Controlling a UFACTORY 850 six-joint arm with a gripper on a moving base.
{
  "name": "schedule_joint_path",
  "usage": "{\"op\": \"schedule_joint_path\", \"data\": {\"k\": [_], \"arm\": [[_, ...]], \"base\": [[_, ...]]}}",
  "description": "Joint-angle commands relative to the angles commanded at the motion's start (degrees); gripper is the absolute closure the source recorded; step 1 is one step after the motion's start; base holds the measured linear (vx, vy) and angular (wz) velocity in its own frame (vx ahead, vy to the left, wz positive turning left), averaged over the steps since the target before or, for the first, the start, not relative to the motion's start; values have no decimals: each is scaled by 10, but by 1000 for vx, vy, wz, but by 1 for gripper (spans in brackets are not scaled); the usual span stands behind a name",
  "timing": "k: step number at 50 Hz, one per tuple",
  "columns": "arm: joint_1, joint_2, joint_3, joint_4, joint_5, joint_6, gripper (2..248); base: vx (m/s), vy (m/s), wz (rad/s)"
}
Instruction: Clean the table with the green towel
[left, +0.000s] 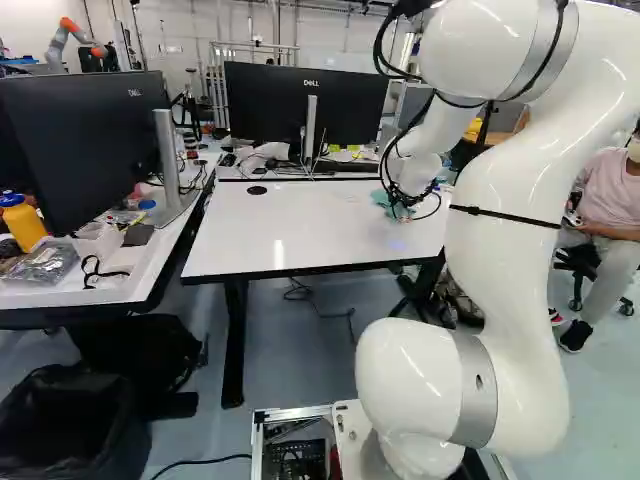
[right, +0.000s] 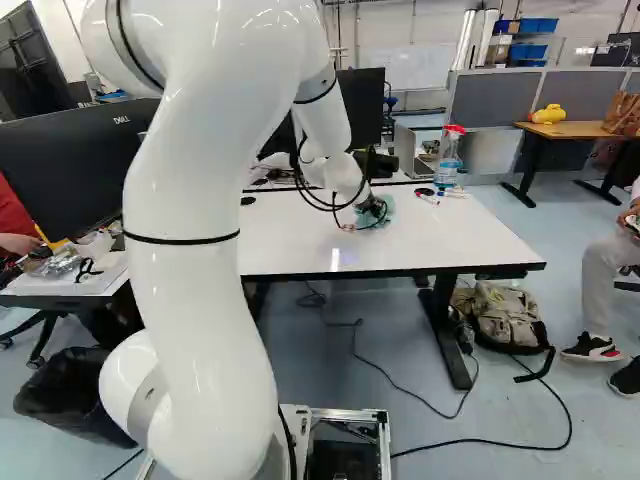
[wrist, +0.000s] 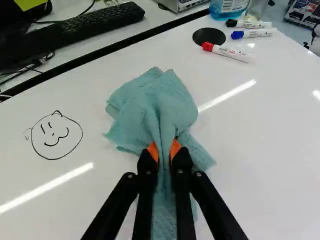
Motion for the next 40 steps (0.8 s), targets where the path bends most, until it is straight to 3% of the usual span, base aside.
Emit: {"op": "schedule_joint_path", "data": {"k": [21,40], "arm": [[2,54,67,0,0,0,205],[3,66,72,0,0,0,205]], "base": [[0,0,0],[0,0,0]]}}
